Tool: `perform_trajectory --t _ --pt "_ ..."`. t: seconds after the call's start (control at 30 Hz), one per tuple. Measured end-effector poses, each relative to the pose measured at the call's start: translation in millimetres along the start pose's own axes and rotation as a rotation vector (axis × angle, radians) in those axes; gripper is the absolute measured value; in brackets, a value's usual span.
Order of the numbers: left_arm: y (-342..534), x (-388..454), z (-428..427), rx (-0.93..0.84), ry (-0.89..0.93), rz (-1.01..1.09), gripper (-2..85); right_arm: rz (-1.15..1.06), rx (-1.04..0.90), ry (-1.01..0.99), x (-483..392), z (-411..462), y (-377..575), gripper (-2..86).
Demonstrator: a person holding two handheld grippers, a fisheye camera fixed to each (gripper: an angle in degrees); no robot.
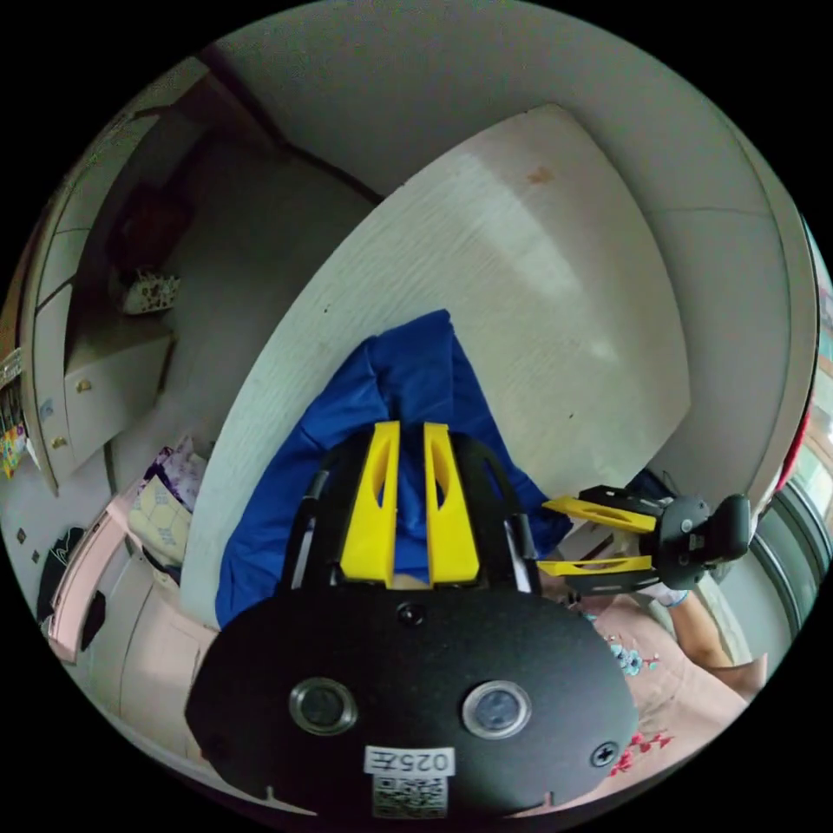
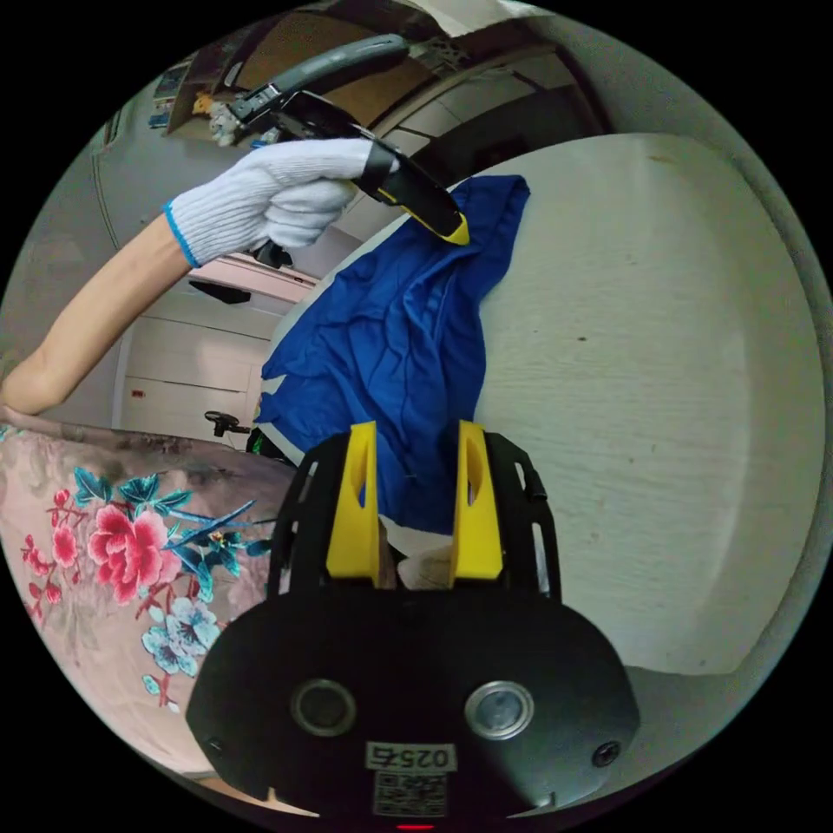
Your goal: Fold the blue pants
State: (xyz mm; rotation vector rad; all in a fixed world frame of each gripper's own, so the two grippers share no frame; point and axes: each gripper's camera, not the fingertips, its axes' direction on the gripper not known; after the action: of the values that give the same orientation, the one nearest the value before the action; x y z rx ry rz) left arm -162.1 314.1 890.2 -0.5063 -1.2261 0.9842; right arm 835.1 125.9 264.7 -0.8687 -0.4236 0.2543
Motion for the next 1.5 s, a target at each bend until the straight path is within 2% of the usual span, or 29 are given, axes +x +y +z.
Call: perform_trajectory --t 0.1,0.23,0.3,0.43,0.57,0.77,0.87,0.9,1.0,1.13,1.23,1.37,1.5 --pt "6.4 -12.2 -7.5 0.017 0.084 -0.057 -1.3 0.016 -0.019 -0.05 16.2 5.7 8.3 11.7" --pt "19.2 -33.8 -13.1 0.037 0.25 -0.127 -1.5 -0.006 -0.058 -0.012 23.3 13.9 21.6 7.7" --pt "29.7 -45.2 -17.4 0.072 0.333 -0.162 -1.5 -0.018 -0.053 -0.028 27.7 13.5 31.9 1.0" --pt "42.5 -52.6 -18.6 0.101 0.417 -0.203 -1.4 -0.023 -0.002 0.008 29.0 -1.4 48.5 -0.3" --pt "53.1 -45.1 -18.8 0.159 0.488 -0.212 -1.4 0.065 0.042 0.129 48.1 -18.7 69.3 -0.4" --pt "54.3 -31.3 7.3 0.151 0.374 -0.184 -1.2 0.17 0.029 -0.008 98.8 -5.5 80.6 2.9" --pt "77.6 -31.2 -13.6 0.285 0.379 -0.108 -0.2 0.18 0.042 0.047 98.0 -8.7 95.5 6.9" --pt "90.7 -31.4 -28.3 0.363 0.343 -0.049 1.2 0.191 0.057 0.078 96.1 -11.4 103.9 8.2" --pt "106.5 -38.6 -53.3 0.439 0.244 0.067 2.9 0.232 0.071 0.064 94.2 -11.4 123.8 11.5" --pt "93.1 -48.9 -68.4 0.415 0.344 0.186 4.8 0.372 0.161 -0.08 103.4 -0.4 144.4 14.1" --pt "79.9 -45.4 -78.8 0.4 0.282 0.217 4.4 0.515 0.286 -0.149 108.2 11.6 158.4 13.9" --pt "48.6 -37.8 -52.2 0.172 0.116 0.277 3.7 0.655 0.398 -0.254 107.1 31.8 169.7 12.9" --pt "36.4 -37.5 -16.0 0.009 0.155 0.279 2.4 0.704 0.354 -0.144 96.5 43.7 163.2 5.3"
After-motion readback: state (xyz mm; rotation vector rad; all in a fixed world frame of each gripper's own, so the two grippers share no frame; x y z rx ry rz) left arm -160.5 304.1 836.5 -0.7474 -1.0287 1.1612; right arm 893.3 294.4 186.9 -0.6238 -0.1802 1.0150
